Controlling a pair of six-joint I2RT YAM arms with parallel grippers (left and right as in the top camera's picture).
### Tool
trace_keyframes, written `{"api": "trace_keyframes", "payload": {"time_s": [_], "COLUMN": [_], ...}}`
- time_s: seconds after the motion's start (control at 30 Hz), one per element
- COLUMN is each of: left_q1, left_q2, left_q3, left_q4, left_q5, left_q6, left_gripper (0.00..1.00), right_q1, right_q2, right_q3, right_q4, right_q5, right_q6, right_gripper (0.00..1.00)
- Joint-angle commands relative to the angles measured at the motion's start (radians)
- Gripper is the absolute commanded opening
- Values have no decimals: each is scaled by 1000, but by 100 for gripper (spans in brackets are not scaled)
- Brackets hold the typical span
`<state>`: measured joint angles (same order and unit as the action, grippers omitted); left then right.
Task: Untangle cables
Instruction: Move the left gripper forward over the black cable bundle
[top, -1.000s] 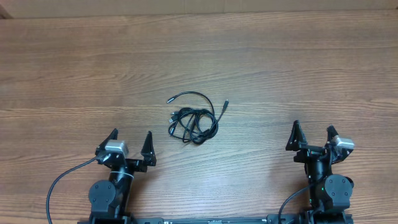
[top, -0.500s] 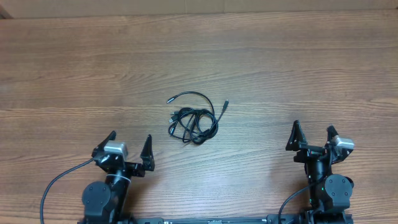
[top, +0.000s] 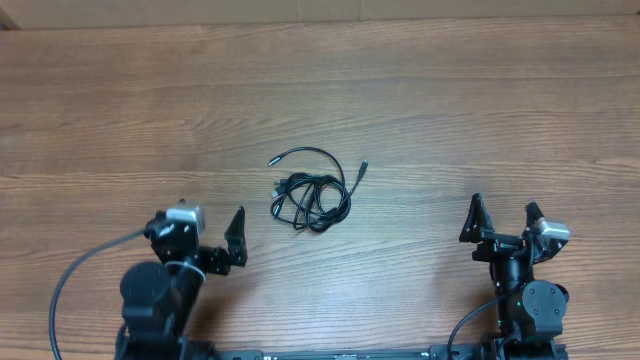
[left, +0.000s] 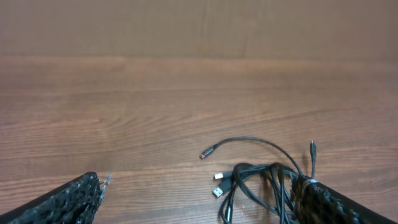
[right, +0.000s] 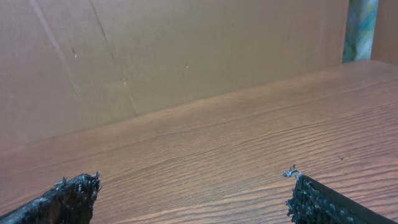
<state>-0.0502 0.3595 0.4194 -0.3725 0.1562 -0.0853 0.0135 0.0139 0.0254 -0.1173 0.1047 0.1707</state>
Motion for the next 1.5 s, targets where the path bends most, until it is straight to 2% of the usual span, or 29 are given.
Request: {"api": "trace_keyframes", "payload": {"time_s": [0.0, 0.13, 0.3, 0.9, 1.3, 1.47], "left_q1": [5, 5, 4, 4, 4, 3], "left_q2": [119, 280, 365, 387, 540, 590], "left_q3": [112, 228, 281, 299, 613, 662], "left_q4": [-27, -97, -130, -169, -441, -497], "left_q5": [32, 32, 38, 53, 55, 56], "left_q6": [47, 49, 49, 64, 117, 117], "left_gripper": [100, 99, 100, 100, 100, 100], "right_q1": [-3, -3, -3, -3, -3, -3], "right_q2": [-11, -11, -11, -11, -11, -11], "right_q3": [0, 0, 0, 0, 0, 0], "right_q4": [5, 5, 5, 5, 5, 5], "right_q5": [7, 7, 7, 7, 7, 7], "right_q6": [-4, -4, -5, -4, -5, -4], "right_gripper": [100, 100, 100, 100, 100, 100]}}
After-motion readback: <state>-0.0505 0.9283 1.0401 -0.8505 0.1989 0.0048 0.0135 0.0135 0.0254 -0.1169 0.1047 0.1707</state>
